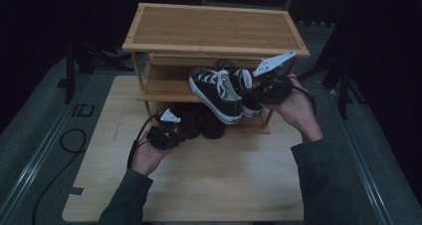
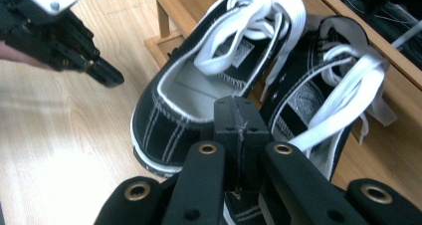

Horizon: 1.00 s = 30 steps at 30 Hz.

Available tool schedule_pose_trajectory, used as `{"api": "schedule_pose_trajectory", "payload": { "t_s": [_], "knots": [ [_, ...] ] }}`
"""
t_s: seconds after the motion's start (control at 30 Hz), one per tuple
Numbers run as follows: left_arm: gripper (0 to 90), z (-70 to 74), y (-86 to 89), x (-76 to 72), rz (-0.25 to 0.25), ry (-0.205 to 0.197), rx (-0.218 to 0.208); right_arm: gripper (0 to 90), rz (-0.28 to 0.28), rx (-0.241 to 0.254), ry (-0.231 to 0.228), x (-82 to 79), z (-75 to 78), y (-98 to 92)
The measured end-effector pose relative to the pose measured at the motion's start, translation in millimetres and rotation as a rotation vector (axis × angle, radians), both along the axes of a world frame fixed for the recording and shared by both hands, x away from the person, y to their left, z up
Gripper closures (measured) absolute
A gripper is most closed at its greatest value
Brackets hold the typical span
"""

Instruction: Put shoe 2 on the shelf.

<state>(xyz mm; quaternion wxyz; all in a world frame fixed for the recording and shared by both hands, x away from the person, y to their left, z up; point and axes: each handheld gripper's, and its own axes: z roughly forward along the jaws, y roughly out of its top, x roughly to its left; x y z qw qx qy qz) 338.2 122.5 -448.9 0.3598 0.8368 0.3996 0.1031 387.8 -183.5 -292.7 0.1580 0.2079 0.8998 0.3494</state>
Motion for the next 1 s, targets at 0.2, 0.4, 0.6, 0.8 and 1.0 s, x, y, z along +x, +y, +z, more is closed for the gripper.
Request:
{"api": "schedule_pose_trajectory", "payload": {
  "t_s": [0.2,0.4,0.6,0.8,1.0],
  "knots": [
    [90.0,13.1,-4.4,5.8,0.006,-0.037,0.018,89.8,0.006,0.007,-0.002,-3.0,-5.2,-8.0],
    [90.0,28.6,-12.3,15.5,0.008,-0.074,0.039,89.8,0.017,0.002,0.008,-8.1,-11.6,-13.7],
    [90.0,43.5,-18.4,28.2,0.022,-0.106,0.039,89.8,0.033,-0.021,0.021,-14.3,-16.9,-15.8],
    [90.0,55.1,-25.0,36.8,0.022,-0.121,0.037,89.8,0.031,-0.019,0.033,-18.8,-23.9,-20.6],
    [90.0,61.7,-26.1,46.3,0.042,-0.132,0.039,89.7,0.033,-0.015,0.052,-19.9,-33.8,-23.2]
  ]
}}
